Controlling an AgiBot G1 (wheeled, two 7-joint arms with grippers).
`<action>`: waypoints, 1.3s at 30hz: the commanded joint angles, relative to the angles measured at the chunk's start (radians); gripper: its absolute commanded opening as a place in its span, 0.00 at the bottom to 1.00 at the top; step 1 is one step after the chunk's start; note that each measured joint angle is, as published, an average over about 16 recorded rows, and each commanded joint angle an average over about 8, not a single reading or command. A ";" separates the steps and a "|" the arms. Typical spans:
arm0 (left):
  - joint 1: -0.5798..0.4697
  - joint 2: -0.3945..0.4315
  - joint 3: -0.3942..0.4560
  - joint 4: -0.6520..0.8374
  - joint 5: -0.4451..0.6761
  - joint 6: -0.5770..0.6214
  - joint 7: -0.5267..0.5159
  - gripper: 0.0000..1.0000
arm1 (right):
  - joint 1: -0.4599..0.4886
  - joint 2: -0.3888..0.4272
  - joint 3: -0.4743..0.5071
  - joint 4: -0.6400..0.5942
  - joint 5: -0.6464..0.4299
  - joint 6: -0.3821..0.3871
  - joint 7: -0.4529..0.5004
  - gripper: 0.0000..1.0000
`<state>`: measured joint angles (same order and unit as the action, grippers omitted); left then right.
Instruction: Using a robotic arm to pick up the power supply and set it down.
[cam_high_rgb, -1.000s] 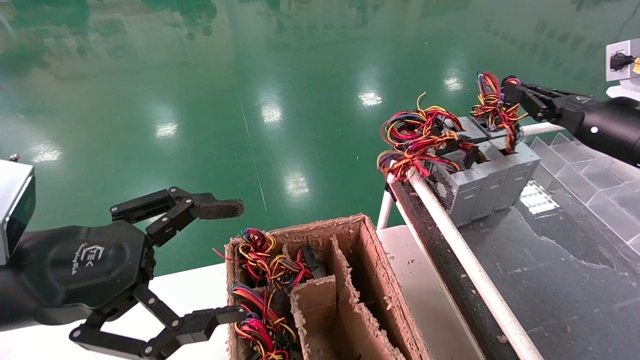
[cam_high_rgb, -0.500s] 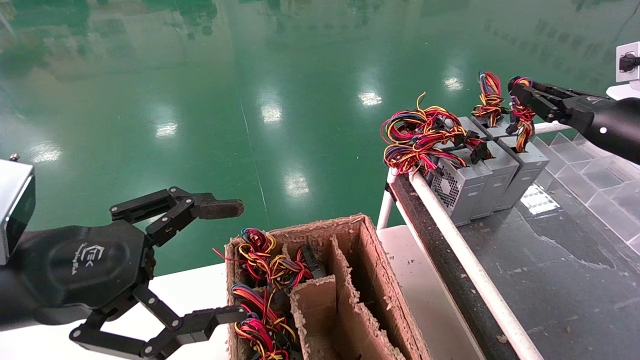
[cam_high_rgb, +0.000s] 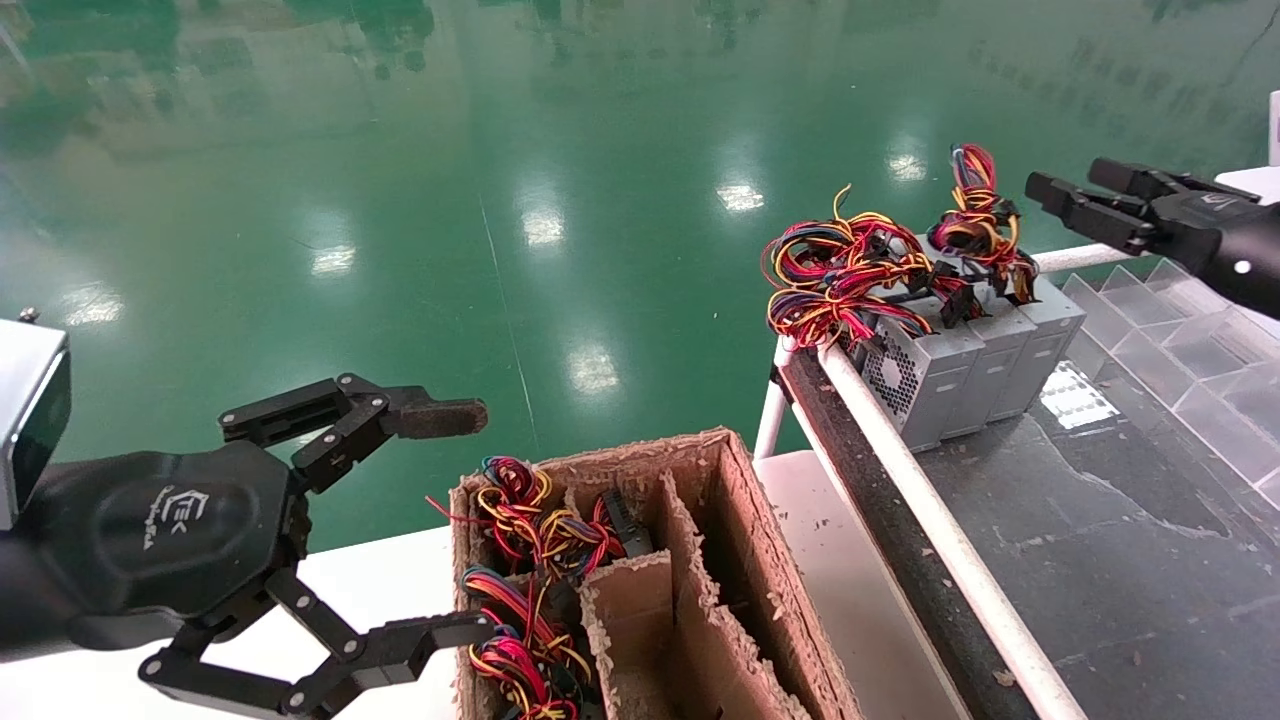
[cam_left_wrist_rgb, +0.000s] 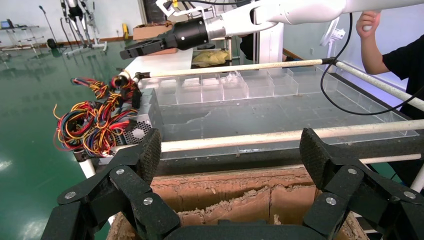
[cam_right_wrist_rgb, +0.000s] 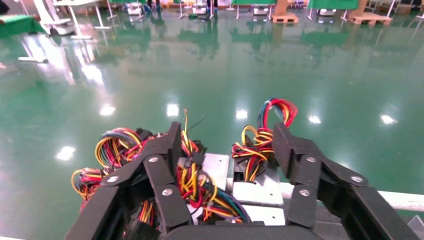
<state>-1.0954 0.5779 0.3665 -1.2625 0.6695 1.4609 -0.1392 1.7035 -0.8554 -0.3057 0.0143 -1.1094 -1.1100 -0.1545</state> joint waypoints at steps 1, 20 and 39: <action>0.000 0.000 0.000 0.000 0.000 0.000 0.000 1.00 | 0.001 0.007 0.004 -0.003 0.005 -0.007 -0.002 1.00; 0.000 0.000 0.000 0.000 0.000 0.000 0.000 1.00 | -0.157 0.074 0.014 0.317 0.105 -0.110 0.081 1.00; 0.000 0.000 0.000 0.000 0.000 0.000 0.000 1.00 | -0.357 0.146 0.019 0.720 0.221 -0.227 0.192 1.00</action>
<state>-1.0954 0.5777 0.3667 -1.2621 0.6692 1.4607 -0.1390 1.3464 -0.7093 -0.2869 0.7348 -0.8887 -1.3368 0.0371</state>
